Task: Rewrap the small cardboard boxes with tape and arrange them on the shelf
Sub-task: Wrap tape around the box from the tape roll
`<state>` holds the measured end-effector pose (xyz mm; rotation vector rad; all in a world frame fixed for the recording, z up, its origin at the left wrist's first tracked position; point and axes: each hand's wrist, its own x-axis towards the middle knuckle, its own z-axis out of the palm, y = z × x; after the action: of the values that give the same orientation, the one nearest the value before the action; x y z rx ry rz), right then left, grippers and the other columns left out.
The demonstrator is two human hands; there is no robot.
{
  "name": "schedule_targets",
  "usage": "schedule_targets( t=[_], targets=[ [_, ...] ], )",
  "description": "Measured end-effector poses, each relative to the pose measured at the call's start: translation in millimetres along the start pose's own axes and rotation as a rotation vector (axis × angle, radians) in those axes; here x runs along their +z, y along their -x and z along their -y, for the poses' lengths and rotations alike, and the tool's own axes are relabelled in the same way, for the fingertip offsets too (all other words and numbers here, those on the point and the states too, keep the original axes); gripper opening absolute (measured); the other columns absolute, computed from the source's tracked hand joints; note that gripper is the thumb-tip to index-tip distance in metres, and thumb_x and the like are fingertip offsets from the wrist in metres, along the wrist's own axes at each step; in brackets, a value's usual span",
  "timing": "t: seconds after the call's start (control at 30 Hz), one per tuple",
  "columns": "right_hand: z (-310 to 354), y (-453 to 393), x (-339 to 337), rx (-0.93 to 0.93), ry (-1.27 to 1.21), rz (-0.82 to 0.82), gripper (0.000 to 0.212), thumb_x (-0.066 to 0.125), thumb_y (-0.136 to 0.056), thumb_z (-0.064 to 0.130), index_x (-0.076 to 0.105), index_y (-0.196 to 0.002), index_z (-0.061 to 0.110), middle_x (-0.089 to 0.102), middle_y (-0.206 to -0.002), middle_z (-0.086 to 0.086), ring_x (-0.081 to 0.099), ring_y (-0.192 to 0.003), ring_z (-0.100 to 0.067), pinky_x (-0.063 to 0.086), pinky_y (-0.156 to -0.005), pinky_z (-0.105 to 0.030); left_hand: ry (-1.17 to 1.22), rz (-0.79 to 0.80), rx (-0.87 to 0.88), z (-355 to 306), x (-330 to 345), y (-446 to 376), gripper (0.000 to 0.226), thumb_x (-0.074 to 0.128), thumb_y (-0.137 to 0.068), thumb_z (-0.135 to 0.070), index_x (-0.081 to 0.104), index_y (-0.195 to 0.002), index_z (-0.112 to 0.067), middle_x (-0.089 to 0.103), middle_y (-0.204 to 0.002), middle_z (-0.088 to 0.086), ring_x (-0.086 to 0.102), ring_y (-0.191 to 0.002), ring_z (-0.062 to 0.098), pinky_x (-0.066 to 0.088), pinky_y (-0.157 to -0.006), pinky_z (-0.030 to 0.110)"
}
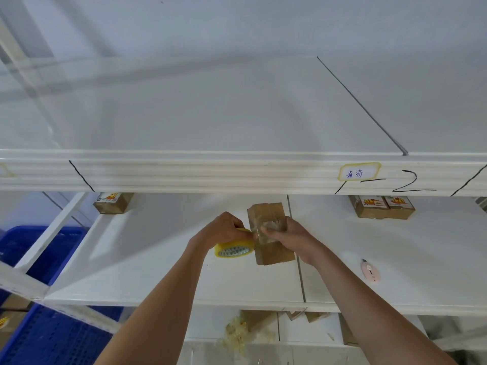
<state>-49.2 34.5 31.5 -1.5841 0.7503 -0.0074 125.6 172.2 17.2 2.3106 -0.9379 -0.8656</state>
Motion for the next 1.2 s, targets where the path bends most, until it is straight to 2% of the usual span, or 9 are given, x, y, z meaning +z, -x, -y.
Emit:
schedule_targets(
  t=[0.13,0.2,0.37,0.47,0.57,0.73,0.83,1.0,1.2],
  targets=[
    [0.7,-5.9,16.7,0.084,0.230,-0.145,0.114,0.092,-0.058,0.055,0.023,-0.143,0.025,0.040,-0.135,0.001,0.049,-0.123,-0.021,0.047,-0.094,-0.035,-0.084,-0.040,0.034,-8.3,-1.0,-1.7,0.034,0.081,-0.074,-0.051,0.080,-0.084,-0.018,0.071,-0.076,-0.001,0.067,-0.073,0.013,0.050,-0.061,0.024],
    [-5.3,-11.3,19.4,0.114,0.239,-0.194,0.121,0.094,-0.053,0.057,0.023,-0.146,0.023,0.036,-0.136,-0.002,0.048,-0.123,-0.023,0.049,-0.096,-0.038,-0.131,-0.039,0.040,-10.5,-2.8,-3.3,0.041,0.083,-0.069,-0.056,0.080,-0.083,-0.018,0.072,-0.079,0.002,0.069,-0.075,0.015,0.053,-0.064,0.027],
    [-9.3,-16.4,15.4,0.091,0.189,-0.210,0.115,0.096,-0.046,0.054,0.036,-0.141,0.027,0.041,-0.131,0.000,0.053,-0.115,-0.021,0.054,-0.090,-0.040,-0.090,0.022,-0.009,-3.0,-3.3,-2.0,0.056,0.075,-0.073,-0.070,0.077,-0.088,-0.015,0.071,-0.081,0.001,0.064,-0.072,0.013,0.050,-0.067,0.028],
    [-12.1,-18.0,6.8,0.109,0.180,-0.234,0.114,0.095,-0.048,0.047,0.036,-0.142,0.026,0.041,-0.132,-0.001,0.053,-0.116,-0.022,0.055,-0.091,-0.042,0.027,0.092,0.003,4.7,-7.9,2.4,0.046,0.075,-0.080,-0.059,0.069,-0.070,-0.015,0.055,-0.064,-0.004,0.052,-0.066,0.014,0.038,-0.062,0.026],
    [-13.2,-17.0,-0.2,0.103,0.167,-0.222,0.114,0.095,-0.045,0.048,0.038,-0.142,0.027,0.044,-0.133,0.000,0.054,-0.116,-0.022,0.056,-0.089,-0.042,0.102,0.119,0.014,9.5,-13.2,4.5,0.042,0.076,-0.083,-0.053,0.063,-0.062,-0.020,0.049,-0.061,-0.006,0.048,-0.067,0.013,0.036,-0.064,0.026],
    [-11.2,-13.9,-1.6,0.112,0.193,-0.204,0.107,0.095,-0.050,0.045,0.039,-0.140,0.026,0.044,-0.132,-0.001,0.054,-0.115,-0.023,0.054,-0.078,-0.036,0.028,0.127,0.014,14.0,-12.7,-1.4,0.050,0.078,-0.075,-0.061,0.066,-0.068,-0.013,0.047,-0.064,-0.002,0.044,-0.067,0.016,0.033,-0.065,0.031],
    [-13.8,-12.2,-1.8,0.115,0.176,-0.175,0.110,0.092,-0.042,0.050,0.042,-0.137,0.027,0.050,-0.129,0.001,0.057,-0.112,-0.022,0.058,-0.083,-0.040,-0.035,0.127,-0.012,14.3,-12.7,-3.2,0.056,0.080,-0.071,-0.064,0.074,-0.084,-0.010,0.058,-0.074,0.000,0.052,-0.070,0.015,0.039,-0.066,0.029],
    [-9.7,-7.7,-6.0,0.069,0.076,-0.124,0.079,0.092,-0.058,0.035,0.051,-0.126,0.027,0.062,-0.118,0.004,0.063,-0.104,-0.017,0.058,-0.077,-0.034,-0.120,0.031,-0.087,24.3,-3.6,-2.9,0.054,0.075,-0.072,-0.068,0.070,-0.075,-0.014,0.060,-0.072,-0.001,0.057,-0.066,0.014,0.043,-0.062,0.026],
    [-15.0,-6.1,-12.9,0.091,-0.054,-0.059,0.074,0.090,-0.065,0.033,0.053,-0.128,0.024,0.067,-0.117,0.000,0.066,-0.106,-0.020,0.060,-0.085,-0.040,0.117,0.111,-0.026,25.0,-3.8,3.0,0.052,0.073,-0.080,-0.064,0.063,-0.071,-0.014,0.047,-0.066,-0.001,0.046,-0.066,0.013,0.034,-0.066,0.028]
  ],
)
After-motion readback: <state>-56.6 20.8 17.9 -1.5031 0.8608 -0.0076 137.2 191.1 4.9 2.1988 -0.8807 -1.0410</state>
